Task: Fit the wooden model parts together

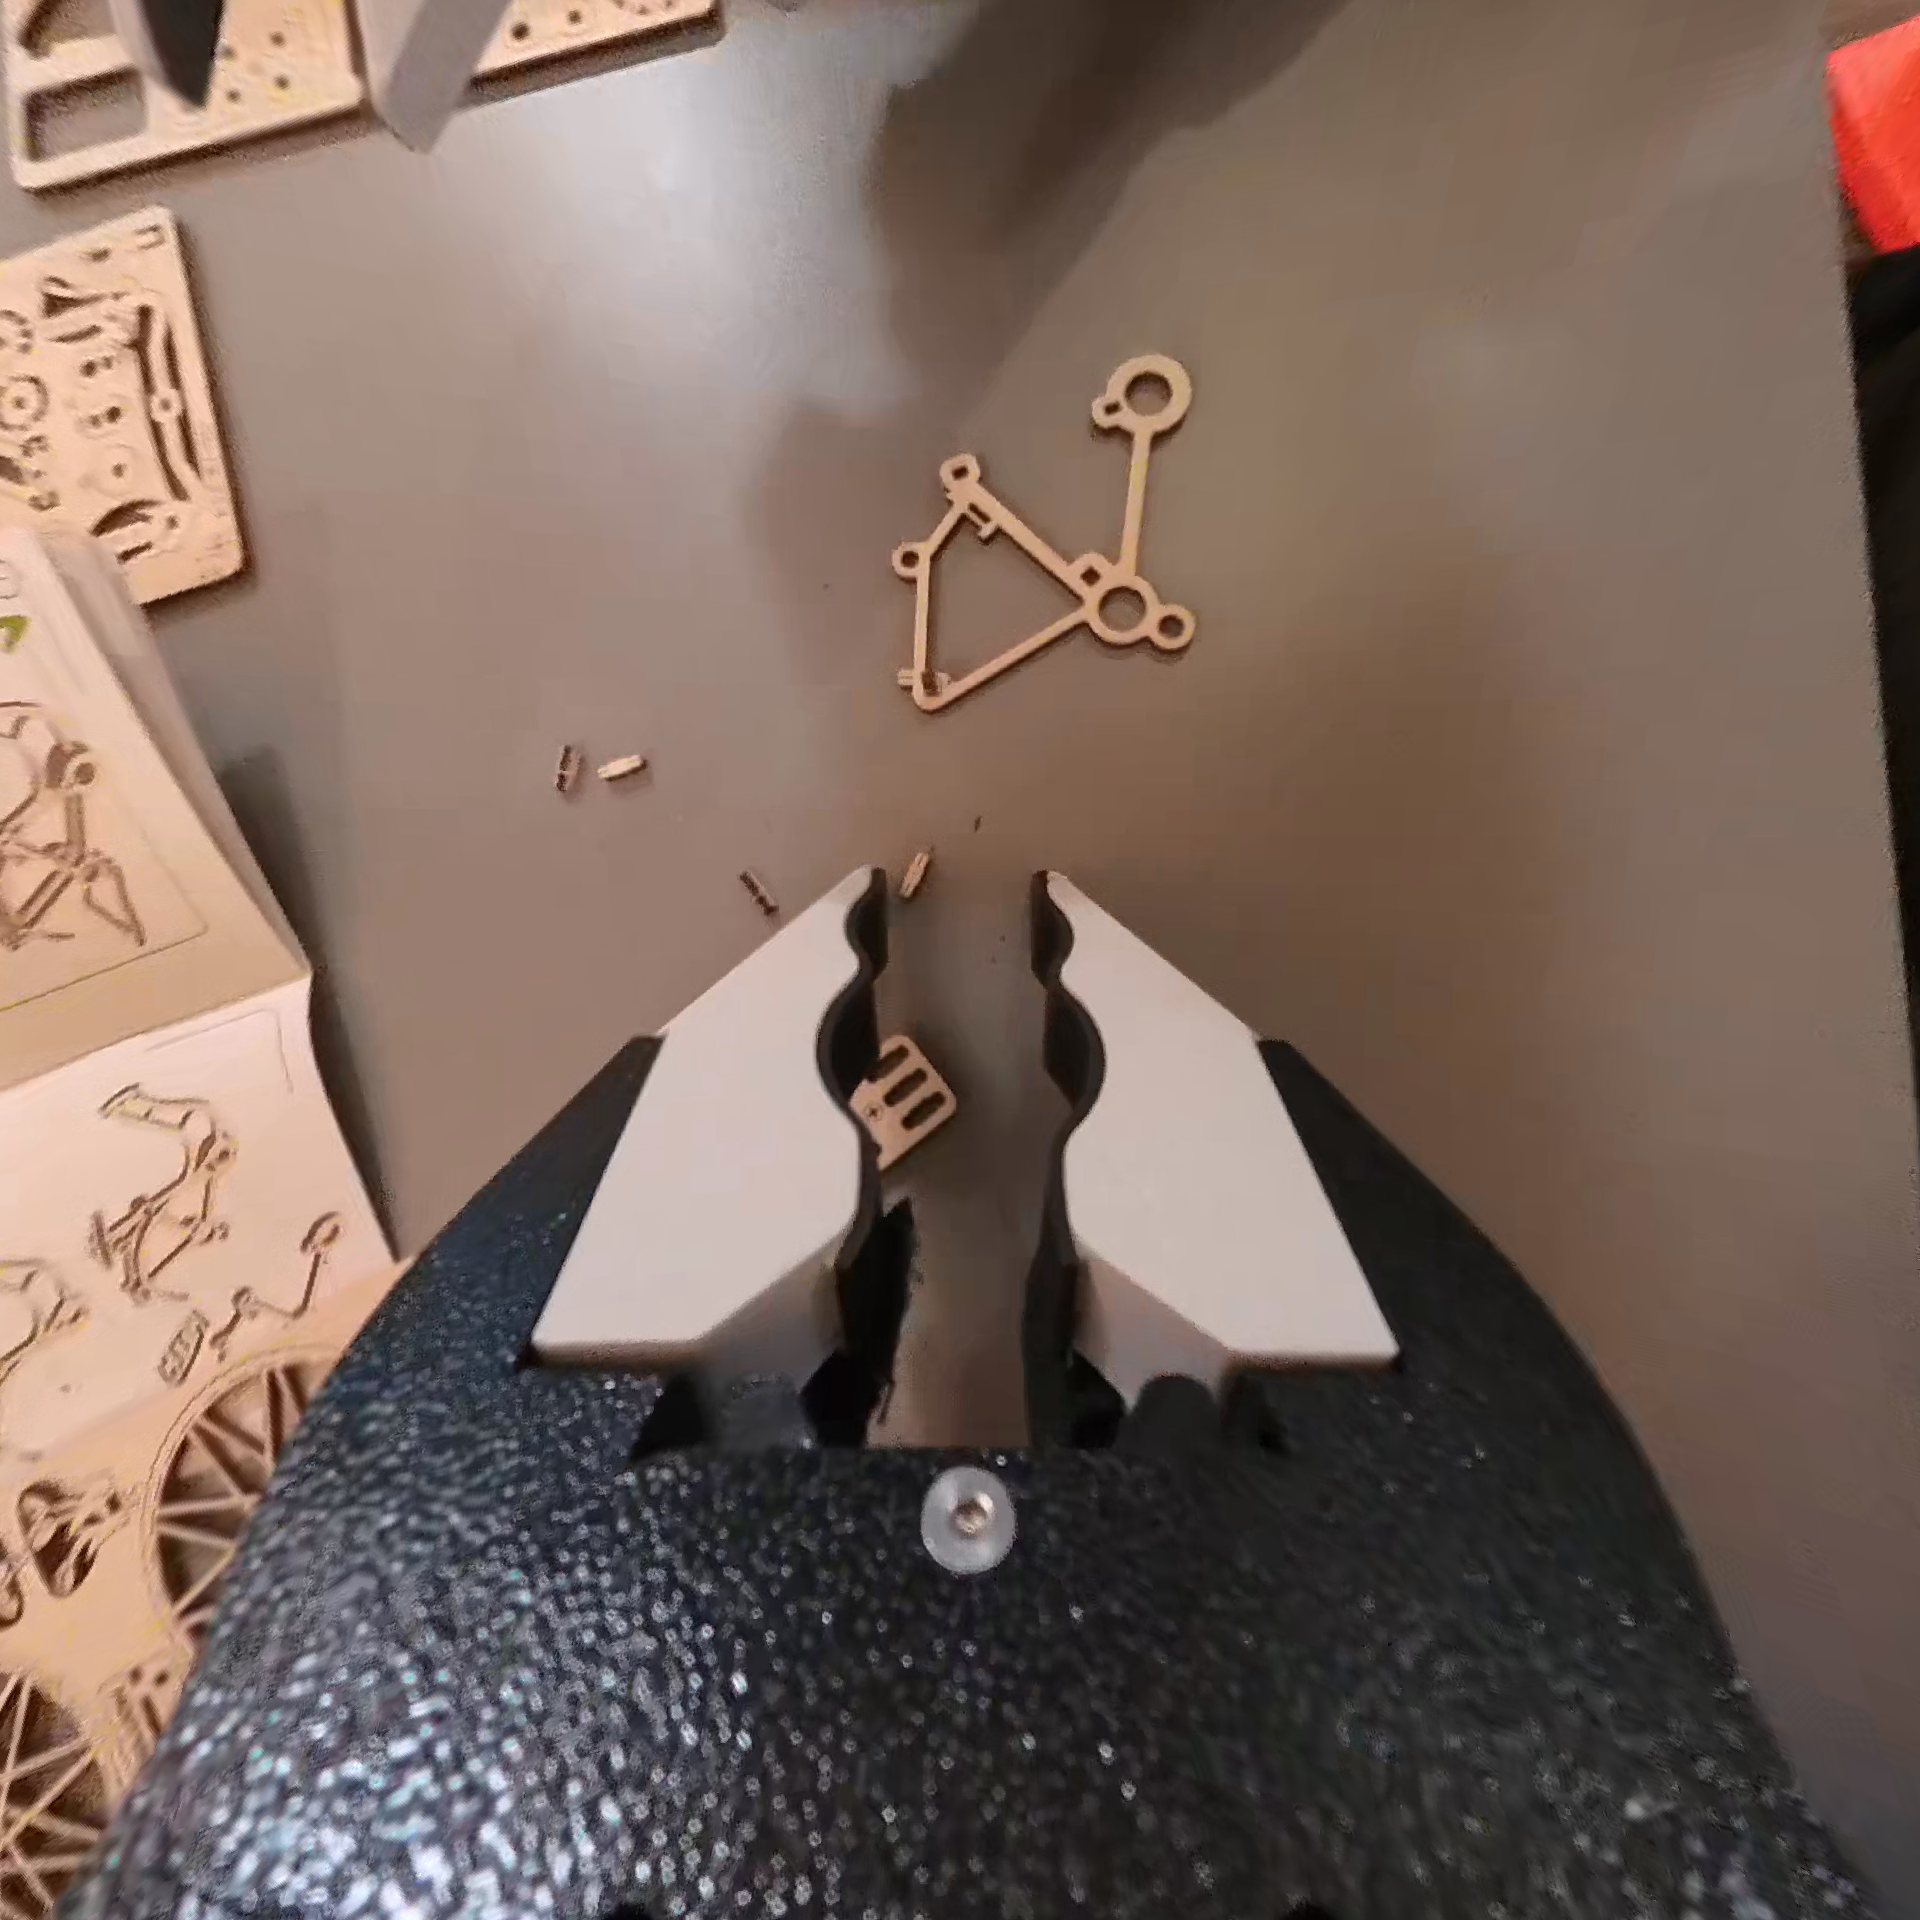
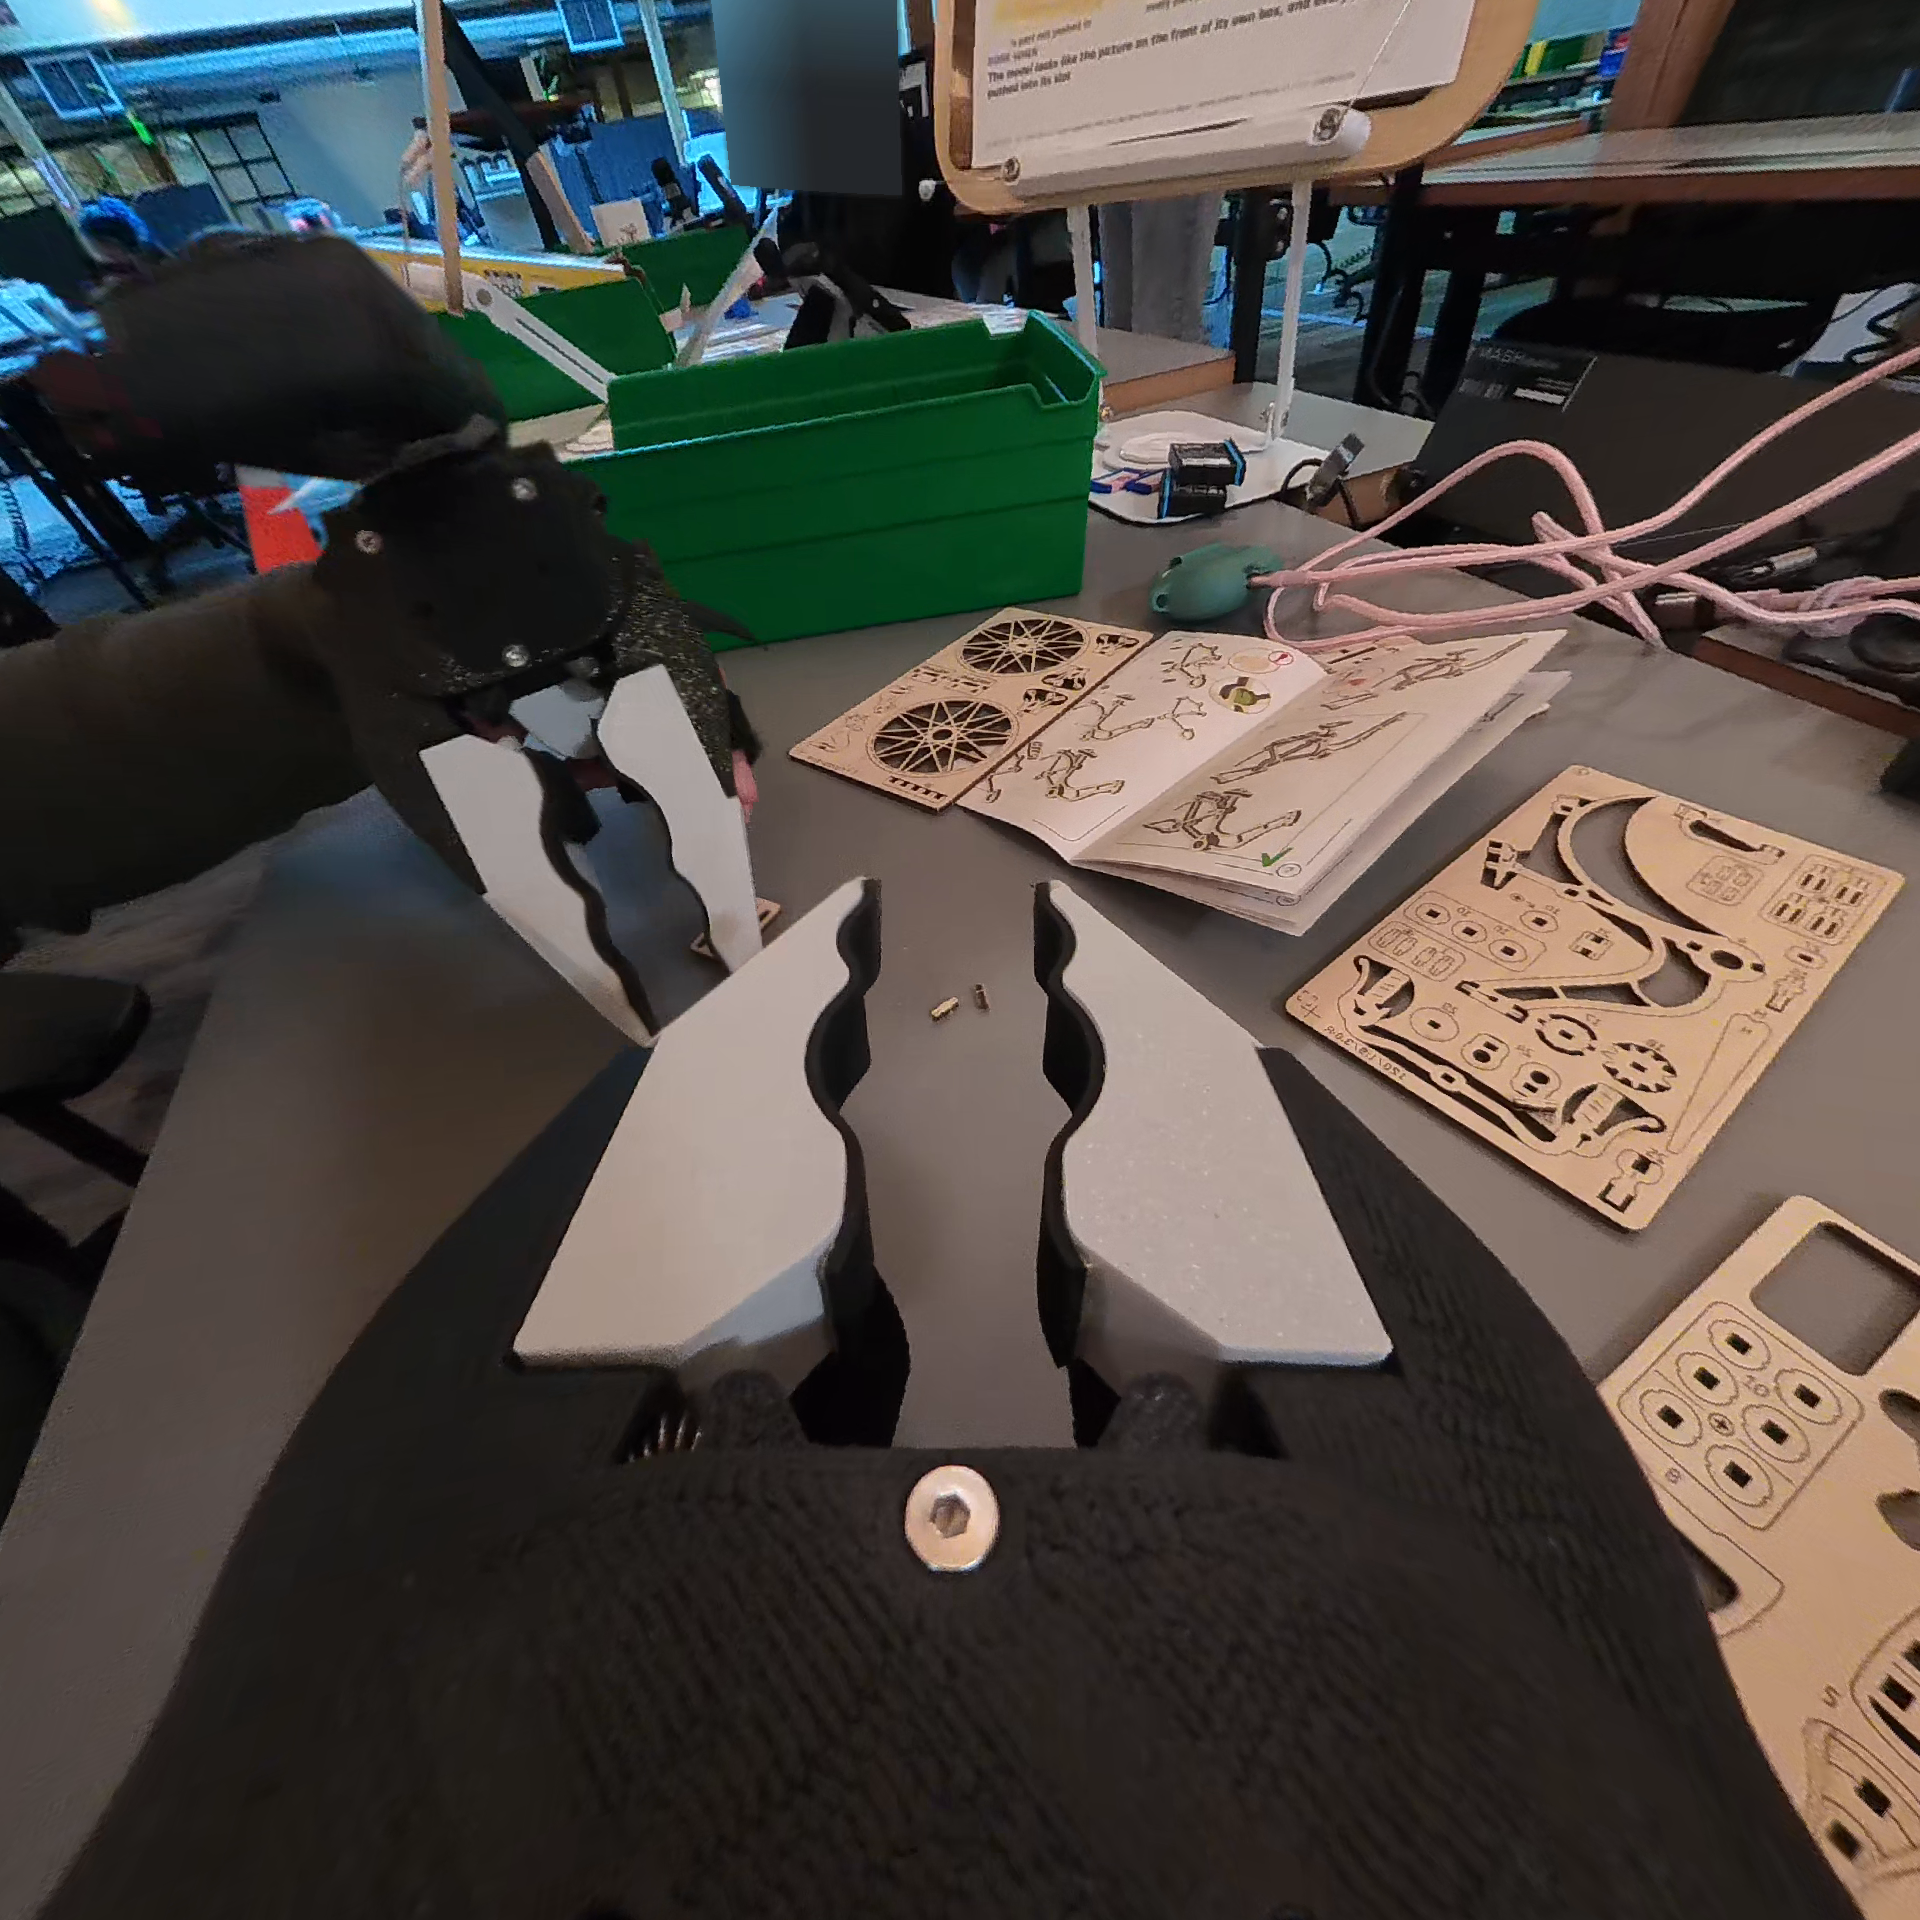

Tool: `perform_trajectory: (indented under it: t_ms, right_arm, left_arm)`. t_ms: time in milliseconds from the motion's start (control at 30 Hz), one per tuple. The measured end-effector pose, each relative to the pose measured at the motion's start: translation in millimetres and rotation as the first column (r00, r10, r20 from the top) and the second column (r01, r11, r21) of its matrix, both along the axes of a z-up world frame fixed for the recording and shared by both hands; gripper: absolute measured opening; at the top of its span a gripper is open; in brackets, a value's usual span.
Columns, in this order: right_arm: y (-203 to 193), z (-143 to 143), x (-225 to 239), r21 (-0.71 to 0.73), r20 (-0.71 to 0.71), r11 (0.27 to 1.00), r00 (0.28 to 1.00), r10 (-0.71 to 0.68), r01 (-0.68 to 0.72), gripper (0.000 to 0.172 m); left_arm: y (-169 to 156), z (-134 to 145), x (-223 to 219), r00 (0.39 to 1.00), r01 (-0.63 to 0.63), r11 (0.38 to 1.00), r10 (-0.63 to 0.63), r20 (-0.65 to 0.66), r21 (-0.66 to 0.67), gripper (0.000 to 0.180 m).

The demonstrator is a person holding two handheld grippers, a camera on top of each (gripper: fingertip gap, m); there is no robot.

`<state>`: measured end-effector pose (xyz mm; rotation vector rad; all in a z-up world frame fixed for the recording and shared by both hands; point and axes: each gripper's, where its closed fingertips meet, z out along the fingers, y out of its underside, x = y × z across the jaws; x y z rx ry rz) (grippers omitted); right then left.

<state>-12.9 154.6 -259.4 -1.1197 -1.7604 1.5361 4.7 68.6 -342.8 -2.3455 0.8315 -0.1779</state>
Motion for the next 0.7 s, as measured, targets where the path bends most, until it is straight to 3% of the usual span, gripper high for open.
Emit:
perform_trajectory:
  t_ms: [33,233,567,633,700]
  right_arm:
    - [0,0,0,0.005,-0.001,1.0,1.0,-0.001,0.001,0.028]
    - [3,1,0,0.006,-0.002,1.0,1.0,-0.008,0.008,0.027]
    - [-3,3,1,-0.036,-0.001,0.999,1.0,0.014,-0.014,0.028]
    - [-8,6,2,-0.07,-0.009,0.997,0.999,0.038,-0.038,0.024]
    - [-14,13,6,-0.145,-0.025,0.987,0.997,0.069,-0.072,0.022]
  left_arm:
    - [1,-1,-2,1.0,0.007,1.0,-0.007,0.004,-0.013,0.023]
    - [5,-2,-9,0.999,0.052,0.998,-0.052,0.017,-0.047,0.007]
    - [9,-2,-6,0.994,0.109,0.994,-0.109,0.003,0.01,0.0]
    - [18,3,-13,0.992,0.092,0.991,-0.083,-0.094,0.094,0.0]
    - [38,29,-14,0.987,0.065,0.945,-0.013,-0.163,0.321,0.0]
